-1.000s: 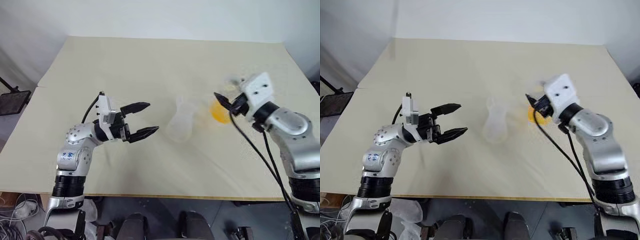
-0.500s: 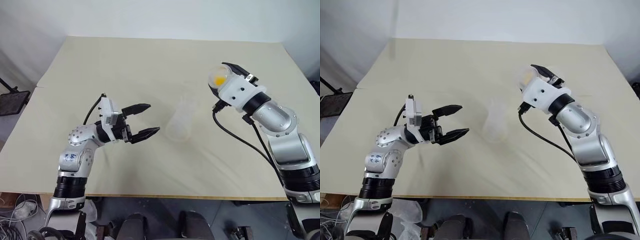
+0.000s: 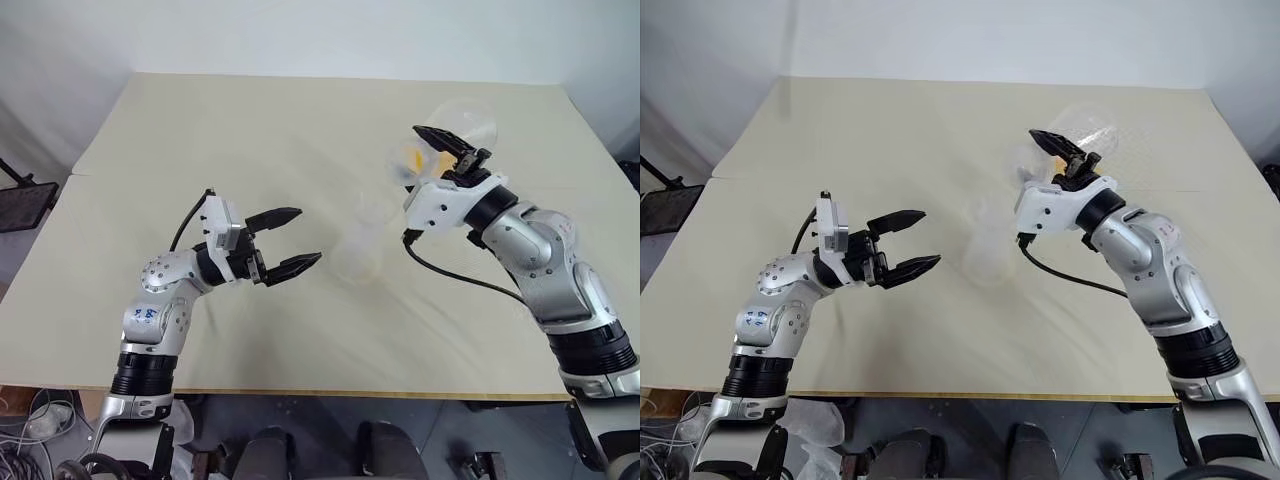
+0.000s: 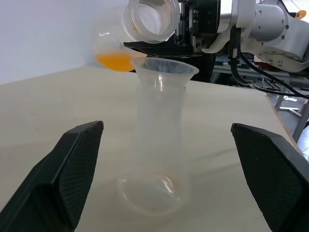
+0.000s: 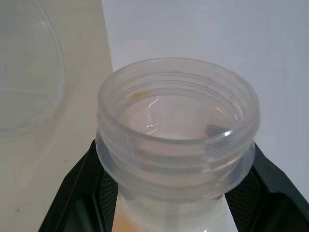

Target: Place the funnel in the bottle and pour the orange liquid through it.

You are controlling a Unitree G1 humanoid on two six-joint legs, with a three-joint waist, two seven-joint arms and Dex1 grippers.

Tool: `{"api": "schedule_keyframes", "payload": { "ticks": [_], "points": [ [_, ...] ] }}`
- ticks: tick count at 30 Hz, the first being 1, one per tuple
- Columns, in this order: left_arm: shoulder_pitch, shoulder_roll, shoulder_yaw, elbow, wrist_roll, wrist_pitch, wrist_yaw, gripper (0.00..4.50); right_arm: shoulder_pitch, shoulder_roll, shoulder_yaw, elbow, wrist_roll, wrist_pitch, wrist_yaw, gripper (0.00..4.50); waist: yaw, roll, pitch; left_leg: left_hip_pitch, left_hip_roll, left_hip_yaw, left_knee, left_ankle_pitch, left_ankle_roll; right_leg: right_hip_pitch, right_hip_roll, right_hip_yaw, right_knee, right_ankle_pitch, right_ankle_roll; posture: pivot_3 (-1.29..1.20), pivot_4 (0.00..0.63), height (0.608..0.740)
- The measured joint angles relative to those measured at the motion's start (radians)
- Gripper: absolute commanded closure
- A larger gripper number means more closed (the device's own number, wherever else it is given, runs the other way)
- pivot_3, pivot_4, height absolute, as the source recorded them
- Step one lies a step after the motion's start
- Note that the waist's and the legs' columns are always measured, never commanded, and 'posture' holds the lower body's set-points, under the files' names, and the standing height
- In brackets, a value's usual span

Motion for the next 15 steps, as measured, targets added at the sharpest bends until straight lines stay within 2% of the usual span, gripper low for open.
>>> {"api": "schedule_keyframes", "payload": {
  "ticks": [15],
  "points": [
    [0.012,0.000,0.000,0.000,0.000,-0.001,0.028,0.00,-0.006,0.007,0.000,0.021,-0.111,-0.090,-0.031,2.03,-0.016,0.000,0.000,0.000,0.000,-0.006,-0.001,0.000,0.000,0.000,0.000,0.000,0.000,0.000,0.000,0.00,0.150,0.740]
  ]
}}
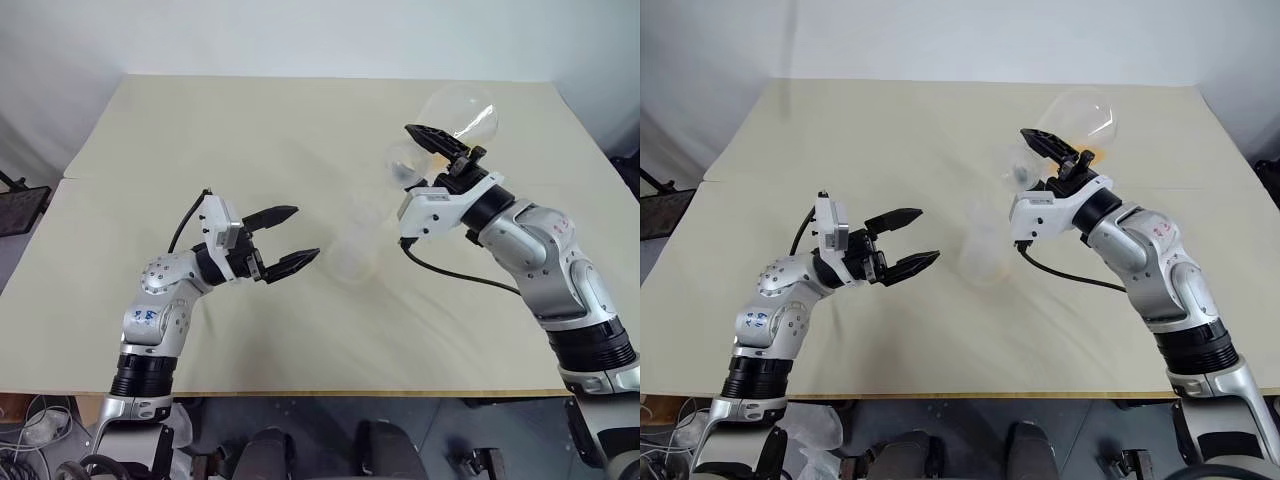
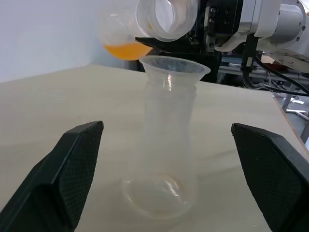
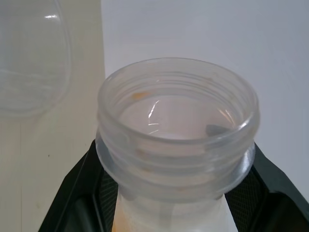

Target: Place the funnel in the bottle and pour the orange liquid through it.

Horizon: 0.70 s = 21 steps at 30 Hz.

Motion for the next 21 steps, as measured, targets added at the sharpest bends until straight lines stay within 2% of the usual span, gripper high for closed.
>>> {"api": "schedule_keyframes", "payload": {
  "ticks": [21],
  "points": [
    [0.003,-0.022,-0.001,0.000,-0.001,-0.014,-0.001,0.00,-0.022,0.023,0.003,0.058,-0.121,-0.093,-0.090,2.03,-0.001,0.000,0.000,0.000,0.000,0.000,0.000,0.000,0.000,0.000,0.000,0.000,0.000,0.000,0.000,0.00,0.150,0.740]
  ]
}}
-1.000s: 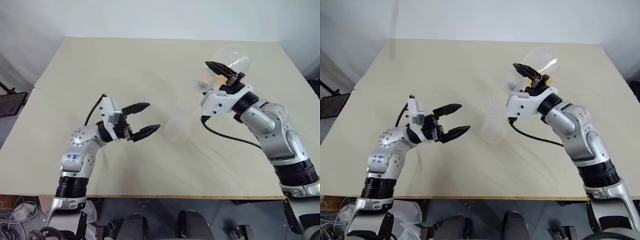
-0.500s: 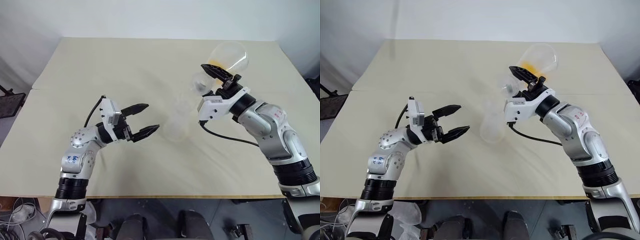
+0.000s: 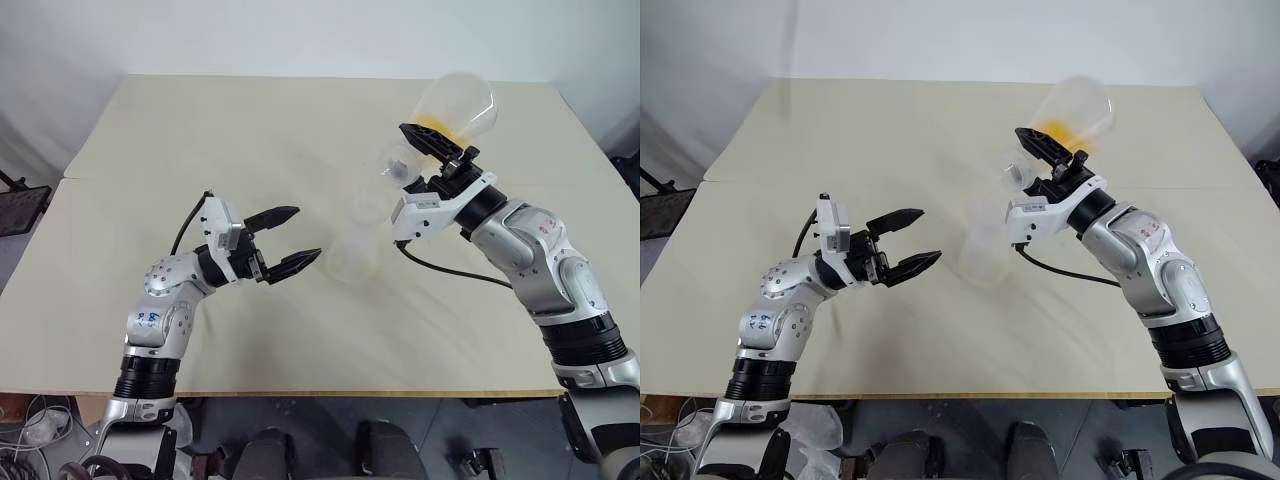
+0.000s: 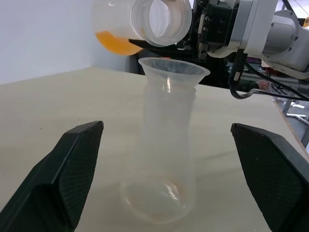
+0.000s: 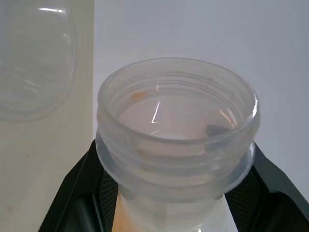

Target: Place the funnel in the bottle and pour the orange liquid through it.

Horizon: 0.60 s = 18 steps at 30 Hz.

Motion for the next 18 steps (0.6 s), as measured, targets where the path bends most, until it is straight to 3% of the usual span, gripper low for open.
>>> {"api": "schedule_keyframes", "payload": {
  "ticks": [18],
  "points": [
    [0.001,-0.008,0.000,0.013,0.000,-0.028,-0.013,0.00,0.000,0.006,0.029,0.009,-0.089,-0.030,-0.063,2.03,0.000,0.000,0.000,0.000,0.000,0.000,0.000,0.000,0.000,0.000,0.000,0.000,0.000,0.000,0.000,0.00,0.150,0.740]
  ]
}}
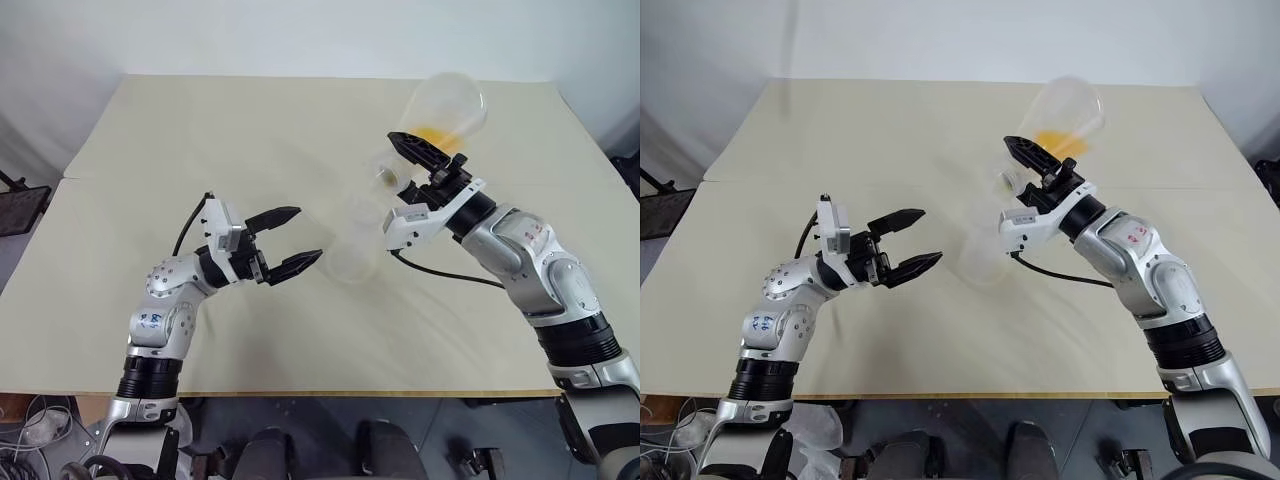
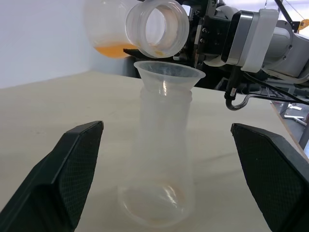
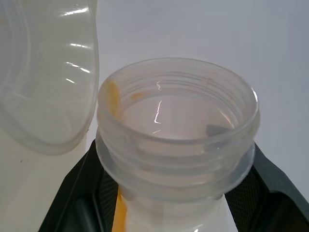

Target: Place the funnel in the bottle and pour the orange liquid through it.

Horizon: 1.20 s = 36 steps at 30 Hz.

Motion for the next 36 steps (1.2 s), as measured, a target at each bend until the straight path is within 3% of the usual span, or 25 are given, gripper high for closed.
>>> {"api": "schedule_keyframes", "payload": {
  "ticks": [36],
  "points": [
    [0.002,-0.006,0.000,0.032,0.000,-0.035,-0.013,0.00,-0.021,-0.013,0.001,0.025,-0.070,-0.040,-0.070,2.03,0.000,0.000,0.000,0.000,0.000,0.000,0.000,0.000,0.000,0.000,0.000,0.000,0.000,0.000,0.000,0.00,0.150,0.740]
  ]
}}
